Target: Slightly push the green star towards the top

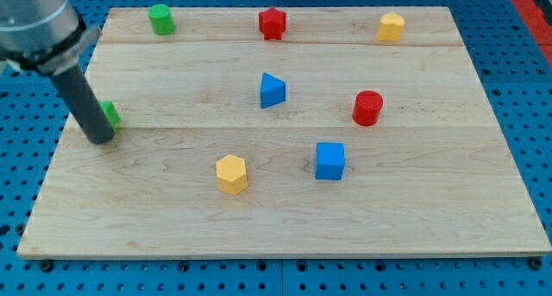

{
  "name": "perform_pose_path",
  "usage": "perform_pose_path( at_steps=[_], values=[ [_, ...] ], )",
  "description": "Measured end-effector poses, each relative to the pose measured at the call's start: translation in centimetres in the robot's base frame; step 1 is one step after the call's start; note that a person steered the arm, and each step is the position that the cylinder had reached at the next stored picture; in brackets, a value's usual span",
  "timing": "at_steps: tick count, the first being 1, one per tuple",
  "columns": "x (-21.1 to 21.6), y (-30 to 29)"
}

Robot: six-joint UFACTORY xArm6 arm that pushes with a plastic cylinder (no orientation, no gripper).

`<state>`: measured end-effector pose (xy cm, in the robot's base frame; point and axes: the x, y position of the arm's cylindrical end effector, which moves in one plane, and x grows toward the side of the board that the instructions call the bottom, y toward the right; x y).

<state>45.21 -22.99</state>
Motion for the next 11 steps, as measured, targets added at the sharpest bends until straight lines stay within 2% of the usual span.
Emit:
perform_pose_path(
  at_steps=[1,2,3,5,7,10,11],
  values=[
    [2.0,-1.9],
    [-1.4,-4.9],
    [-4.7,-1.7],
    [-1.7,-1.0],
    [-0.8,-0.7],
    [-0.1,9.9],
    [-0.1,10.6]
  ],
)
